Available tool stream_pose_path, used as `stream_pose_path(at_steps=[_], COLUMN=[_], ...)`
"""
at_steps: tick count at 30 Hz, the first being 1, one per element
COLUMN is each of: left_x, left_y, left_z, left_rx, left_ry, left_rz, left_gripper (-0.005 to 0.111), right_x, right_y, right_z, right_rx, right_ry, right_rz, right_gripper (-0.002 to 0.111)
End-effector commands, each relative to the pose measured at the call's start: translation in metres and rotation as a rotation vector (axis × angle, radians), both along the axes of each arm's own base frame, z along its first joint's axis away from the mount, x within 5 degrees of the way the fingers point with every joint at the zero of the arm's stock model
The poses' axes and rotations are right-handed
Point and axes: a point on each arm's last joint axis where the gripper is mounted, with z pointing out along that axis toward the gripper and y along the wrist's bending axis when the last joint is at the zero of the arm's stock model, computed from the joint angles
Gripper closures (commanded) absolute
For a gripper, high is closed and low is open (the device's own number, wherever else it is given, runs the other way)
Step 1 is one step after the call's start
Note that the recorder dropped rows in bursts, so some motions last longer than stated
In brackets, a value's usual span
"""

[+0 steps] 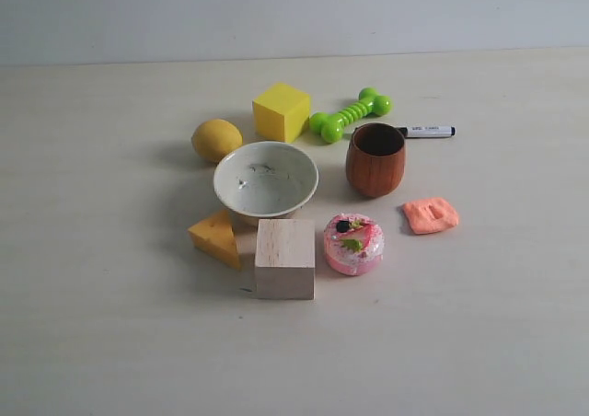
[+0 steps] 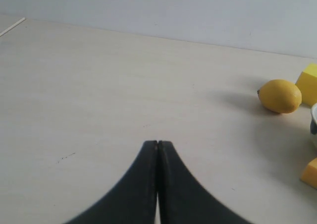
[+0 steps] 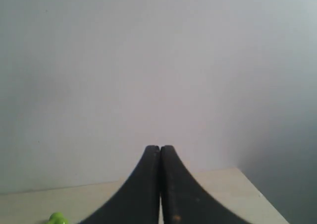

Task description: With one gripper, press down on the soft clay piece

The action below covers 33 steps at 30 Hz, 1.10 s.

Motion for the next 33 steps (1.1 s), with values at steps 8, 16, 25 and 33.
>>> stream_pose_path(at_steps=[8, 16, 25, 33], left_x=[0.0, 0.0, 0.0, 0.0], left_y=[0.0, 0.0, 0.0, 0.0], left_z=[0.001, 0.001, 0.001, 0.001], left_rx=[0.003, 0.003, 0.003, 0.003], left_ry=[-0.012, -0.012, -0.012, -0.012], left_rz=[-0.001, -0.001, -0.001, -0.001], left_gripper=[0.107, 0.107, 0.107, 0.107], right_x=[0.036, 0.035, 0.036, 0.035], right_y=[-0.004, -0.004, -0.004, -0.004], right_z=[-0.084, -0.158, -0.188, -0.19], right_rx=[0.033, 0.058, 0.064, 0.062], right_ry=[0.07, 0.17, 0.211, 0.228], right_rz=[0.004, 0.006, 0.005, 0.005], right_gripper=[0.108, 0.108, 0.108, 0.108])
